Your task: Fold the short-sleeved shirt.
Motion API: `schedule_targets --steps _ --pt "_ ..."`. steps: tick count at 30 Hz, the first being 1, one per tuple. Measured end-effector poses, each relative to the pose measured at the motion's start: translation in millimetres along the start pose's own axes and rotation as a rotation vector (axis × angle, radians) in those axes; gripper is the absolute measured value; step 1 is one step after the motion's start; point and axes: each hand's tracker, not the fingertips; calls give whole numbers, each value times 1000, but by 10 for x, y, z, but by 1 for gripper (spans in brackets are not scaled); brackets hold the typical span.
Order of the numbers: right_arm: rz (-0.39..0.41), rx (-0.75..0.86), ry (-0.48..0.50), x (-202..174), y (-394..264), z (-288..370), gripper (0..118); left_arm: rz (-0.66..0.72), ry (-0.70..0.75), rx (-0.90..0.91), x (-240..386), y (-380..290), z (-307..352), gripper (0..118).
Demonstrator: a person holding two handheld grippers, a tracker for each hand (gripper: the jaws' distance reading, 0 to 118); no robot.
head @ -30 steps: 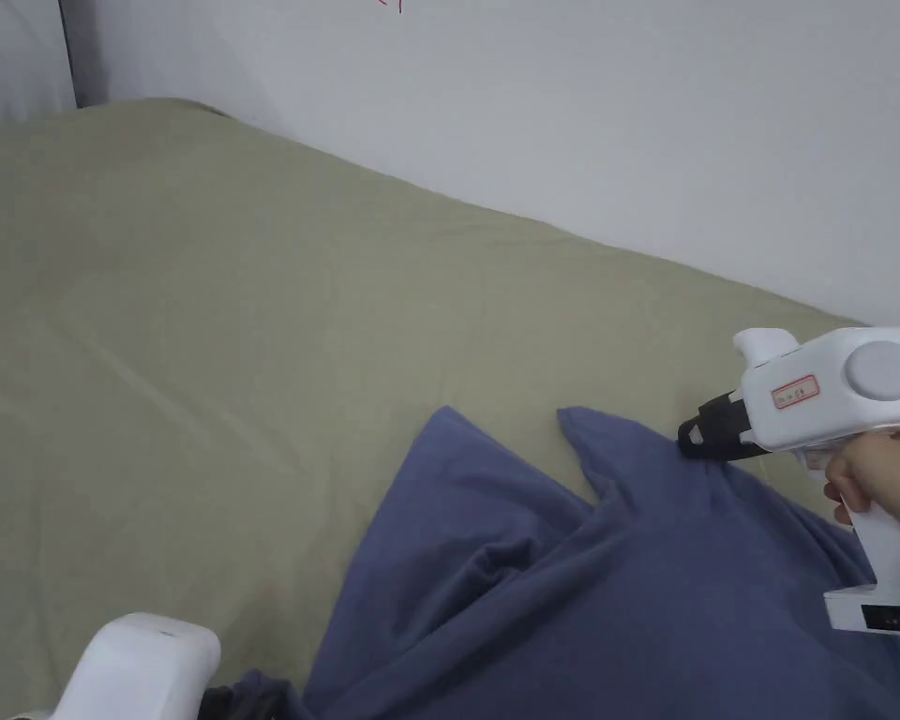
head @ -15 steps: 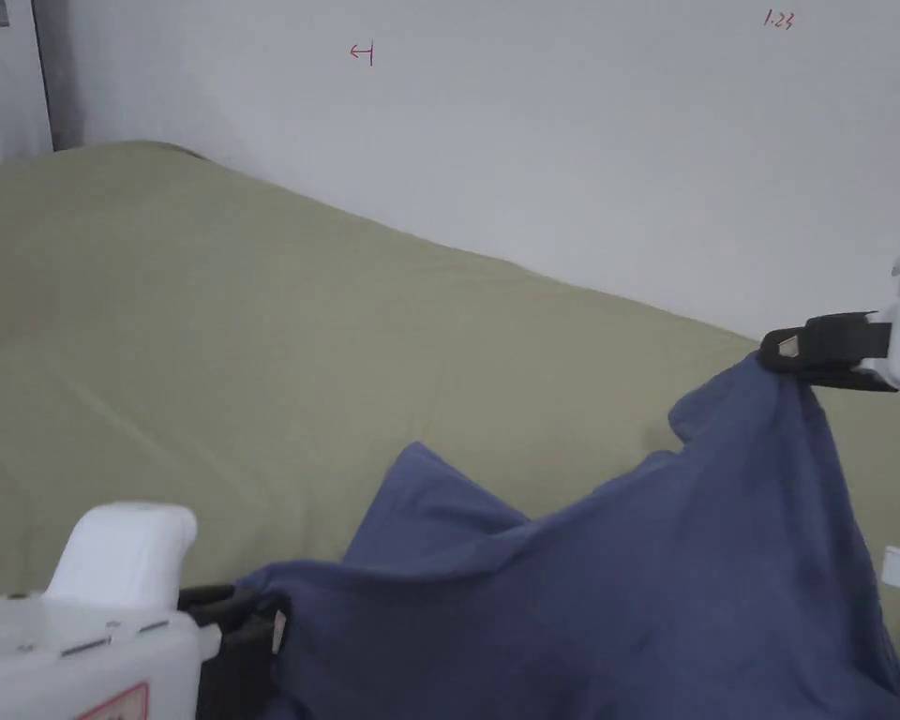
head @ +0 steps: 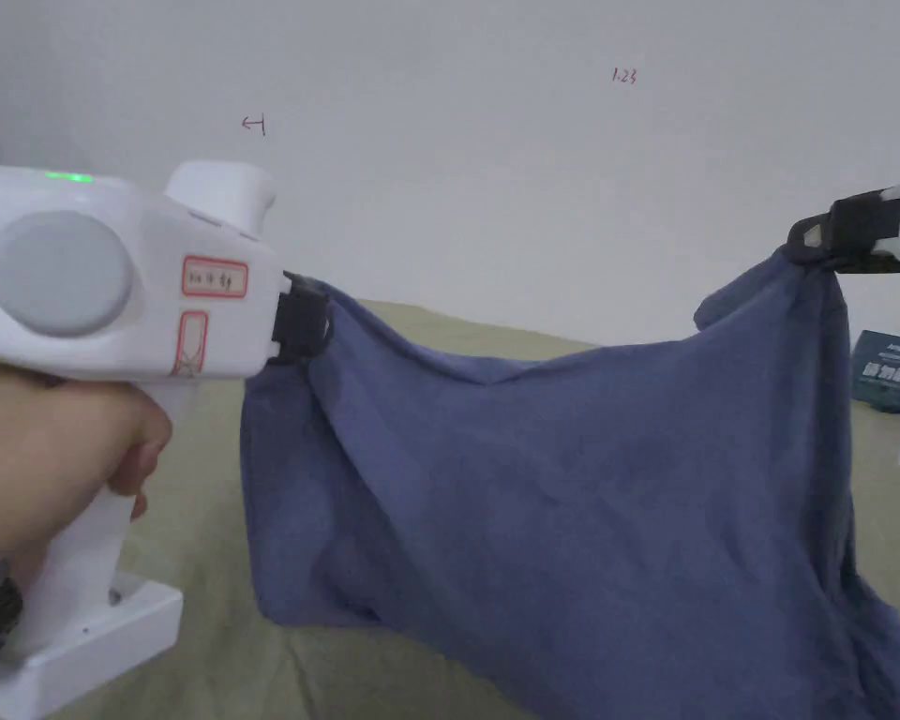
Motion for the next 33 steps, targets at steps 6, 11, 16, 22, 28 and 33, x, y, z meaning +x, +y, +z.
schedule_targets --steps 6,11,16,22,28,33 --pt "-22 76 -144 23 271 321 0 -57 70 51 126 880 -104 0" --pt "-37 128 -241 28 543 476 0 -72 127 90 294 1425 -225 0" --pt "-26 183 -291 57 962 573 0 5 178 160 400 1850 -333 0" --pt "40 227 -336 -146 1242 768 0 -37 216 173 454 2115 -355 0" --pt "62 189 -343 -194 1073 781 0 -67 216 151 249 2047 -419 0" --pt "27 131 -344 -158 663 774 0 -44 203 80 131 1574 -402 0"
